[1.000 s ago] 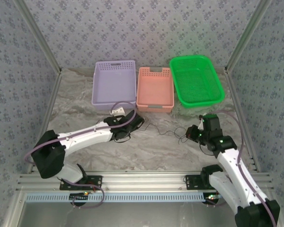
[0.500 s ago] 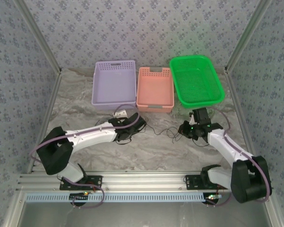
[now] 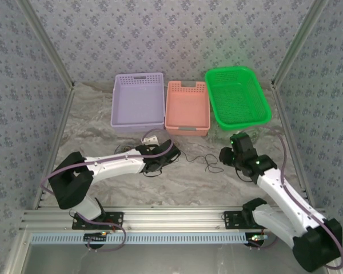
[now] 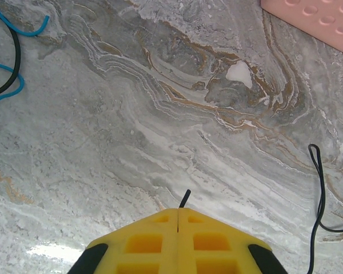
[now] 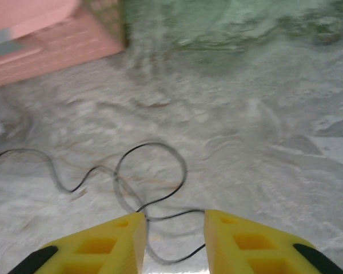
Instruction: Untangle the cables
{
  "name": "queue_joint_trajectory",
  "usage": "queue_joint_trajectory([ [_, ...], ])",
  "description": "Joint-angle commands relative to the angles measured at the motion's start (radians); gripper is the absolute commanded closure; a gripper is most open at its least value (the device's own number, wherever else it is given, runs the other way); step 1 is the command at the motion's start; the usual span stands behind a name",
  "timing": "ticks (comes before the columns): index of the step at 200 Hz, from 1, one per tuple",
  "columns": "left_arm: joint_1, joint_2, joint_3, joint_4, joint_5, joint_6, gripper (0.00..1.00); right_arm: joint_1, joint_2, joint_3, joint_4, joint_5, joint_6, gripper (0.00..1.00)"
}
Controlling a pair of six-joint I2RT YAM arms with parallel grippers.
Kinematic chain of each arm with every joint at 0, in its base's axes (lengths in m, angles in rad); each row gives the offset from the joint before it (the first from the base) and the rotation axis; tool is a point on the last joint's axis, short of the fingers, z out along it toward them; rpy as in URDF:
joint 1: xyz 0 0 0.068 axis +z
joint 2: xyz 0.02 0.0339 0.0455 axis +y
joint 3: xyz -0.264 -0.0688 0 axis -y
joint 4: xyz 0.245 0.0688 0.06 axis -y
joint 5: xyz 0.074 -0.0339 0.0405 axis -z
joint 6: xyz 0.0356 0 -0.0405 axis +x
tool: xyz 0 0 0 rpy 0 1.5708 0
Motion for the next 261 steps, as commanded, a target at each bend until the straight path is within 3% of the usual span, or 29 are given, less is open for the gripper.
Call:
queue_joint_trajectory([
  [1, -0.009, -0.016, 0.022, 0.007, -0.011, -0.008, 1.0, 0.126, 0.022, -0.03, -0.044, 0.095, 0.132, 0.74],
  [26, -0.009, -0.025, 0.013, 0.013, -0.013, -0.011, 1.0, 0.267, 0.145, -0.017, 0.048, 0.136, 0.23, 0.76],
  [64, -0.01, -0.027, 0.003, 0.021, -0.011, -0.014, 1.0, 0.365, 0.393, 0.059, 0.079, 0.198, 0.374, 0.77],
  [107, -0.009, -0.033, -0.006, 0.023, -0.011, -0.013, 1.0, 0.372, 0.547, 0.105, 0.088, 0.234, 0.445, 0.8],
  [198, -0.009, -0.04, -0.021, 0.037, -0.007, -0.014, 1.0, 0.356, 0.634, 0.12, 0.092, 0.27, 0.499, 0.75],
  [228, -0.009, -0.038, -0.025, 0.041, -0.005, -0.014, 1.0, 0.348, 0.67, 0.12, 0.118, 0.27, 0.501, 0.83],
  [245, -0.01, -0.038, -0.025, 0.041, -0.005, -0.014, 1.0, 0.351, 0.664, 0.122, 0.117, 0.273, 0.504, 1.0],
  [261, -0.009, -0.038, -0.03, 0.034, -0.013, -0.014, 1.0, 0.369, 0.615, 0.123, 0.102, 0.29, 0.504, 1.0],
])
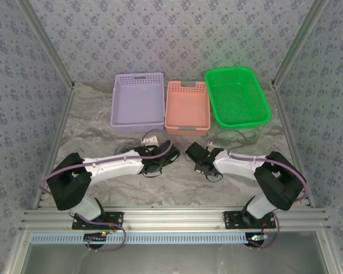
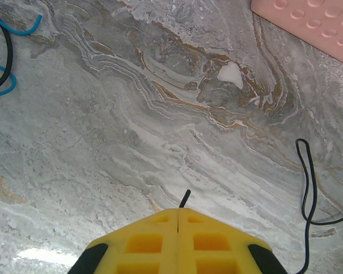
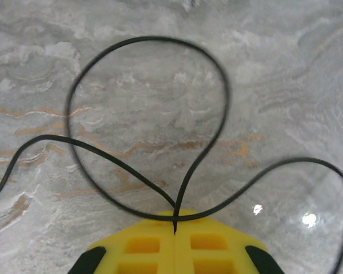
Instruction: Untangle the cables
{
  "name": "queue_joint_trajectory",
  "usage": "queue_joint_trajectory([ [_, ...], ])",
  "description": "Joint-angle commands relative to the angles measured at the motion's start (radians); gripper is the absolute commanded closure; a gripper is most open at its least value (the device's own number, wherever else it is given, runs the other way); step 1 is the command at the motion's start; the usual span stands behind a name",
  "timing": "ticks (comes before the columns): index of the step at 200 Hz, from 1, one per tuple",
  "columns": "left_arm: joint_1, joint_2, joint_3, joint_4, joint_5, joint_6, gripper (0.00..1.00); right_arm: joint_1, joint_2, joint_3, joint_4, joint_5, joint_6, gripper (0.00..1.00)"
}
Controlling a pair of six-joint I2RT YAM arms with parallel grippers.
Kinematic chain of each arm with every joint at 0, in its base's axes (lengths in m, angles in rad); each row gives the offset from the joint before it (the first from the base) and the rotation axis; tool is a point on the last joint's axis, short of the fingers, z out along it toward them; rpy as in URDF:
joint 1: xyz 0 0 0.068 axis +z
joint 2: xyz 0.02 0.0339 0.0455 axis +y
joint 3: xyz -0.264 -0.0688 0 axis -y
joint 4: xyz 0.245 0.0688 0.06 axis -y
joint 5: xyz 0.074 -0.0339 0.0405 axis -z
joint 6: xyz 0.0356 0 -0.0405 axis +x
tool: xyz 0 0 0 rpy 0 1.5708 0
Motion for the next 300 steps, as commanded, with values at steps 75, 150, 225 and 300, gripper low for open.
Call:
queue_joint_trajectory([
  [75, 0.014, -0.002, -0.074, 0.043, 0.002, -0.008, 1.0, -0.055, -0.471, 0.258, -0.155, -0.11, -0.169, 1.0],
  [150, -0.017, 0.114, -0.061, 0.147, 0.062, -0.013, 1.0, -0.492, -0.401, 0.785, -0.054, -0.675, -0.224, 1.0],
  [225, -0.092, 0.217, 0.021, 0.167, 0.06, -0.013, 1.0, -0.746, -0.2, 1.071, 0.239, -0.978, 0.127, 1.0],
  [300, -0.122, 0.232, 0.056, 0.228, 0.07, 0.015, 1.0, -0.798, -0.082, 1.277, 0.252, -0.975, 0.213, 1.0],
])
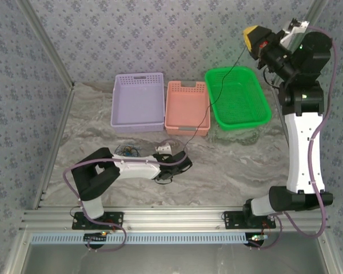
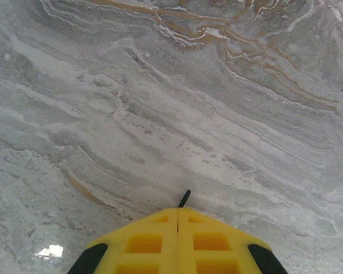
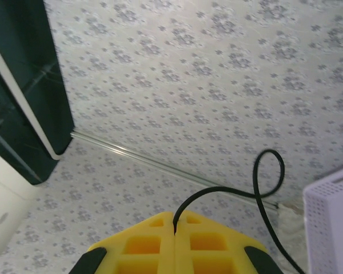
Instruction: Untangle the cables
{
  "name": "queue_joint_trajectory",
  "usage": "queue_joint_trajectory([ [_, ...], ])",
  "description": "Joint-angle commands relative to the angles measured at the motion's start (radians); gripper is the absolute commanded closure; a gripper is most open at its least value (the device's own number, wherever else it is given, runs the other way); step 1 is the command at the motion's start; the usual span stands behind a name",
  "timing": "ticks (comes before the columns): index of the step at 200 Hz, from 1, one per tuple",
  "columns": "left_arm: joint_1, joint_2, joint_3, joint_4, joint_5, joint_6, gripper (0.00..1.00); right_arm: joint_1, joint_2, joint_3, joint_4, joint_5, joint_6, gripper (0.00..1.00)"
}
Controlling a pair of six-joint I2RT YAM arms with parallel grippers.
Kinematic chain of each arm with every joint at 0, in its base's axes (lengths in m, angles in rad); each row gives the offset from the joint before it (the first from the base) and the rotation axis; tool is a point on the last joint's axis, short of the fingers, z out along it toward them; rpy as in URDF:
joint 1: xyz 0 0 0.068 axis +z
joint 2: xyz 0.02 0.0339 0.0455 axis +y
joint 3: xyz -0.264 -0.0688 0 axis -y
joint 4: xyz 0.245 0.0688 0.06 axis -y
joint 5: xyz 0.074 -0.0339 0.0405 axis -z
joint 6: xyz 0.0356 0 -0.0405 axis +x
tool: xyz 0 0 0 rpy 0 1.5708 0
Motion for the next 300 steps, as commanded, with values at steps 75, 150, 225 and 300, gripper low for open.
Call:
queue_joint_trajectory([
  [75, 0.003, 0.04, 0.56, -0.02, 0.197, 0.34, 1.0, -0.068, 0.11, 0.016, 0.071, -0.025, -0.169, 1.0],
  [150, 0.151, 0.578, 1.335, -0.111, 0.442, 0.412, 1.0, -0.163, 0.426, 0.21, 0.081, -0.008, -0.305, 1.0],
  [225, 0.232, 1.051, 1.891, -0.044, 0.564, 0.334, 1.0, -0.162, 0.69, 0.232, 0.098, -0.034, -0.387, 1.0],
  [300, 0.203, 0.957, 1.89, -0.107, 0.591, 0.387, 0.52, -0.136, 0.795, 0.297, -0.155, 0.06, -0.544, 0.57],
])
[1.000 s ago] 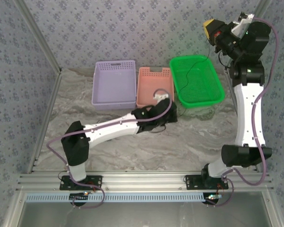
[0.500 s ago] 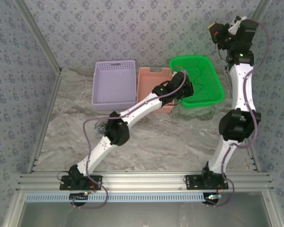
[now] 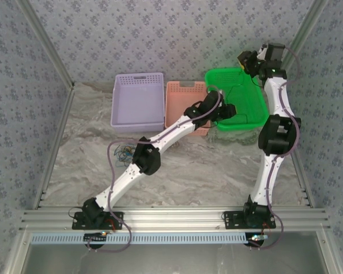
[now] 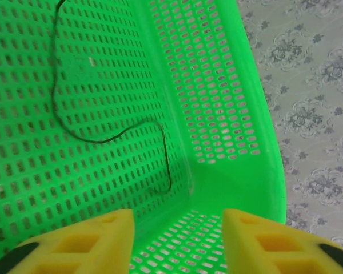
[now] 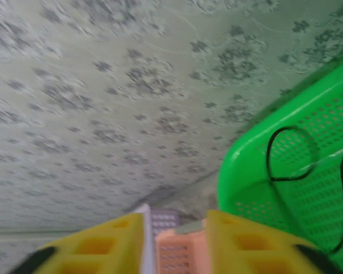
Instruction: Untangle the cables
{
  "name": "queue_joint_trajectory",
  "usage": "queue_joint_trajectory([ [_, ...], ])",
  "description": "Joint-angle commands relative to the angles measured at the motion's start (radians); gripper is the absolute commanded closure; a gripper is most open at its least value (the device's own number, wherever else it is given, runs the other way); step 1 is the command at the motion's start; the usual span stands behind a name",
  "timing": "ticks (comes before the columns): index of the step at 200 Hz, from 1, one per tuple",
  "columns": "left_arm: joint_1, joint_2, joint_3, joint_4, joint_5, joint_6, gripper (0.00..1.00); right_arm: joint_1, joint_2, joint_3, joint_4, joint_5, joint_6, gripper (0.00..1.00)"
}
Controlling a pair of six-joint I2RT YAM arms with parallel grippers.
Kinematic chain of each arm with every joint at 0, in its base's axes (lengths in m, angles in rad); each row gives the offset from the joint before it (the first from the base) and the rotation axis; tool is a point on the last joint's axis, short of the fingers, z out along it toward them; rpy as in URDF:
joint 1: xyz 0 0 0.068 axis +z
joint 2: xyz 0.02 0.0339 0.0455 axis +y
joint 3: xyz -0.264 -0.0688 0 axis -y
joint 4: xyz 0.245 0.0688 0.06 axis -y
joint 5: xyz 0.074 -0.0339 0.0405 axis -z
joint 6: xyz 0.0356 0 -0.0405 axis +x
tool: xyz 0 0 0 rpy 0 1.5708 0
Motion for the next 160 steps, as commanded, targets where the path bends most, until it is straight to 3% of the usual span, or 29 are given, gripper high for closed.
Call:
queue_joint_trajectory([
  [1, -0.026, -0.101, 0.031, -0.035, 0.014, 0.031, 0.52, 0.014, -0.019, 0.067, -0.12, 0.049, -0.098, 0.56],
  [57, -0.065, -0.282, 0.031, -0.188, -0.125, 0.084, 0.52, 0.025, -0.239, -0.097, -0.259, 0.25, -0.186, 0.46],
  [80, -0.074, -0.361, 0.023, -0.366, -0.273, 0.094, 0.52, 0.035, -0.407, -0.275, -0.258, 0.322, -0.241, 0.47],
  [106, -0.075, -0.453, -0.07, -0.469, -0.355, 0.115, 0.54, 0.047, -0.615, -0.52, -0.2, 0.354, -0.238, 0.48],
  [122, -0.079, -0.566, -0.257, -0.428, -0.397, 0.134, 0.55, 0.073, -0.743, -0.651, -0.188, 0.371, -0.246, 0.49],
  [145, -0.058, -0.851, -0.804, -0.119, -0.394, 0.106, 0.56, 0.141, -0.904, -0.791, -0.198, 0.406, -0.275, 0.5],
  [160, -0.036, -1.012, -1.074, -0.032, -0.402, 0.072, 0.56, 0.195, -1.001, -0.876, -0.21, 0.406, -0.292, 0.5],
])
